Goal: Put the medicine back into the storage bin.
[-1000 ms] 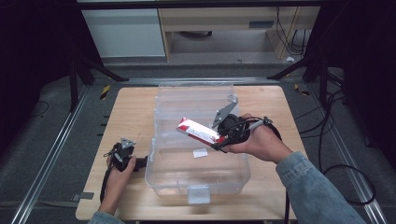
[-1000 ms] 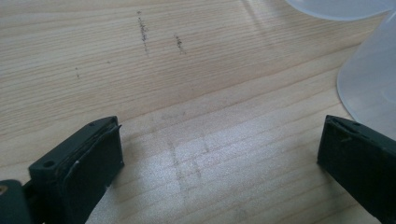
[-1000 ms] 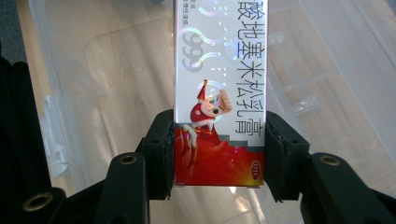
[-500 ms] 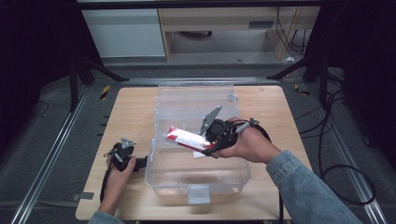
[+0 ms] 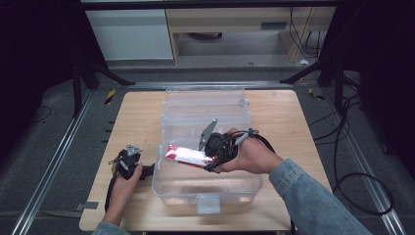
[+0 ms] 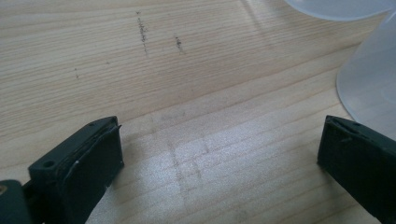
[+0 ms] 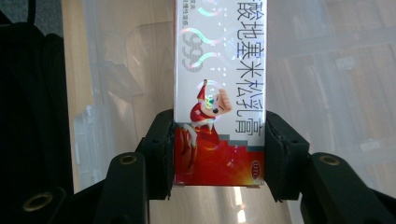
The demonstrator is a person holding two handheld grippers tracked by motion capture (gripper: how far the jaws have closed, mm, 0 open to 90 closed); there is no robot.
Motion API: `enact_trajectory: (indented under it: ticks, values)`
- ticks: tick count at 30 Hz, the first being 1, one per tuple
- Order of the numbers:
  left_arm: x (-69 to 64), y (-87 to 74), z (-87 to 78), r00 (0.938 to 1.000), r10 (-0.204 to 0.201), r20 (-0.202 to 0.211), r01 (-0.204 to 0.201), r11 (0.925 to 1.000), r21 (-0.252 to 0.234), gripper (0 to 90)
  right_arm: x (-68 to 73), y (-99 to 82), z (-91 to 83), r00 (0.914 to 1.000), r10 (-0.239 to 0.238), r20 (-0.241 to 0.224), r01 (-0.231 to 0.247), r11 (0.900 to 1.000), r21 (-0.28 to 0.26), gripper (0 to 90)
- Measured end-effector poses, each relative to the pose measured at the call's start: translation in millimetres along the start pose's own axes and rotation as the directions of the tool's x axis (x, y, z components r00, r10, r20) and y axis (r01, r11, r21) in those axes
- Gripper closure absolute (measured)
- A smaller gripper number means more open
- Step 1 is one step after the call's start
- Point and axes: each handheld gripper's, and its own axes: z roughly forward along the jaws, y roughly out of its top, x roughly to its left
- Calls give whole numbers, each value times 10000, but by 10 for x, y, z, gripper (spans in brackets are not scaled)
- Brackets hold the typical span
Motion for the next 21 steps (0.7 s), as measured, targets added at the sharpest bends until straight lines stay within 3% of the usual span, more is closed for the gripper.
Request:
enact_trajectory:
  ticks: [6,10,16,21]
  values:
    - [1,1,0,10000,8,10,-8,10000,6,0,39,41,92,9992,-354,-184,358,9992,190,514]
    - [3,2,1,10000,28,25,-28,10000,3,0,59,47,153,9988,-267,-403,274,9995,161,514]
    - [5,2,2,10000,39,38,-39,10000,-4,0,109,36,329,9958,-564,-718,601,9970,491,514]
    - [6,2,3,10000,45,49,-45,10000,-6,0,105,50,404,9944,-671,-816,710,9964,465,514]
